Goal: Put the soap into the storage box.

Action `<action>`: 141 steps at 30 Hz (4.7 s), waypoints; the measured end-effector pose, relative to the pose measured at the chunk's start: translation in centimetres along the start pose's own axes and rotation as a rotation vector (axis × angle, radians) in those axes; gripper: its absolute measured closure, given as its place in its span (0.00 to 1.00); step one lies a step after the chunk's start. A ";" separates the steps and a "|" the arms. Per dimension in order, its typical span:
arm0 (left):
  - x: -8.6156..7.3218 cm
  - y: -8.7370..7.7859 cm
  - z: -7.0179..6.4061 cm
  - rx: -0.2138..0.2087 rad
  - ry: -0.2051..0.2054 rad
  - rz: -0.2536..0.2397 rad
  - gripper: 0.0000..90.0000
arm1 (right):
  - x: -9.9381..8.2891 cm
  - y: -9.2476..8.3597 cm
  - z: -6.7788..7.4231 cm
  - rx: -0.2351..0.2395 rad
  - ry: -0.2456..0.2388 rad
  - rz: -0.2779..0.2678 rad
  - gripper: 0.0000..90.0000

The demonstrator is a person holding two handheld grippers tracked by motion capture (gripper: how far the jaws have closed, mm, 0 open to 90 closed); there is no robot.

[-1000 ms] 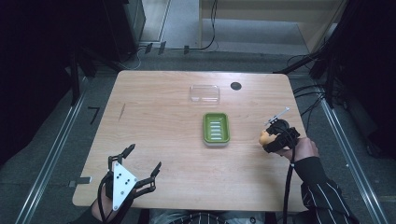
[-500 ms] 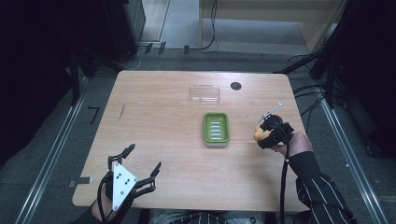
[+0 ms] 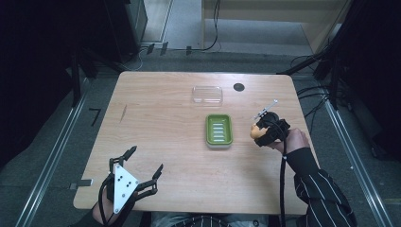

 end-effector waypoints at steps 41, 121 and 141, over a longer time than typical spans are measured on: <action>0.0 0.0 0.0 -0.001 -0.001 0.002 0.15 | 5.4 -0.1 3.1 0.028 -0.112 -0.060 0.44; -0.2 -0.5 0.1 0.012 -0.003 0.005 0.15 | 8.9 4.1 7.9 0.067 -0.220 -0.040 0.44; -0.2 -0.4 0.2 0.010 -0.005 0.006 0.15 | 9.4 6.9 8.9 0.066 -0.237 0.014 0.44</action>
Point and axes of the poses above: each handheld gripper's, and its own axes: y roughly forward along the jaws, x roughly out of its top, z roughly to its left, the point moved 2 cm from there along y, roughly forward along the jaws, and after that the axes turned 9 degrees about y, right-handed, at the moved point
